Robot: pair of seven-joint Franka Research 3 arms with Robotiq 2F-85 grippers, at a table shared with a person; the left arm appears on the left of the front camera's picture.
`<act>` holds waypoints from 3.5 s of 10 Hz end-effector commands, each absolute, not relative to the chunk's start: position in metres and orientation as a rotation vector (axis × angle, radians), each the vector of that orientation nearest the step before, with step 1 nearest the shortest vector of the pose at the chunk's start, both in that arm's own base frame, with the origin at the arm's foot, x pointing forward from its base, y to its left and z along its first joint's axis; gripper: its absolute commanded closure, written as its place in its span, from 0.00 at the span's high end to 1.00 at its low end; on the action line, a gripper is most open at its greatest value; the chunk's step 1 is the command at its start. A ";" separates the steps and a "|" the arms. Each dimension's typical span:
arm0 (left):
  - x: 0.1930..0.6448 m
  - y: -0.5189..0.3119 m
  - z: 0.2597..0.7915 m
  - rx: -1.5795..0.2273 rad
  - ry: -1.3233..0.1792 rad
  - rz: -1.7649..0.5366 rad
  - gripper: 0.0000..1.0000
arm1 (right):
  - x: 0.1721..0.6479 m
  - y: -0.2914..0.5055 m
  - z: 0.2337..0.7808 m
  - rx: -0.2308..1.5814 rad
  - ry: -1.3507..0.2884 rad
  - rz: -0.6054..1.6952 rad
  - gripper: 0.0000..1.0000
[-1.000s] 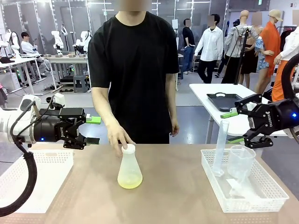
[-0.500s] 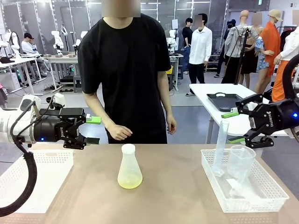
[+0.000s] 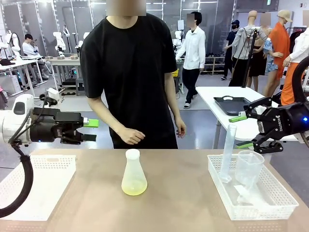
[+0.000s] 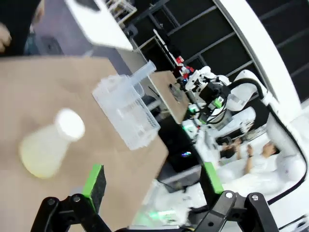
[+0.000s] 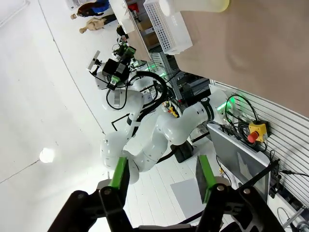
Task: Prepare the solutions needed for the experiment.
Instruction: When the human places the Big flask in the center of the table, pick up the Big flask and place it in the left Organizing basket.
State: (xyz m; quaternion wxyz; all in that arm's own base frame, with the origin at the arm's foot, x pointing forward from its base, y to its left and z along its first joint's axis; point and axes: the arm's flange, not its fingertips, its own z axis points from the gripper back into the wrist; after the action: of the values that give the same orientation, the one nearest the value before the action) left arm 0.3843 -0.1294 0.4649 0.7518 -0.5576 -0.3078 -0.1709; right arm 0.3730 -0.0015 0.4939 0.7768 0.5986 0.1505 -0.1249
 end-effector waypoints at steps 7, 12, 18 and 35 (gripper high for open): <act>0.436 -0.100 0.438 -0.784 -1.151 -0.763 1.00 | 0.373 -0.002 0.495 1.300 0.325 -0.266 0.70; 0.432 -0.090 0.438 -0.834 -1.122 -0.790 1.00 | 0.373 -0.002 0.495 1.300 0.325 -0.266 0.70; 0.469 -0.093 0.363 -0.739 -1.238 -1.249 1.00 | 0.373 -0.002 0.495 1.300 0.325 -0.266 0.70; 0.495 -0.143 0.328 -0.889 -1.154 -1.337 1.00 | 0.373 -0.002 0.495 1.300 0.325 -0.266 0.70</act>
State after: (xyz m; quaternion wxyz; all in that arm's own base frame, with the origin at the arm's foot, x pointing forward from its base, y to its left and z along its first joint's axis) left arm 0.4953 -0.1442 0.3184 0.5339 -0.3963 -0.5030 -0.5522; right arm 0.3732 -0.0017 0.4936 0.7766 0.5987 0.1511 -0.1251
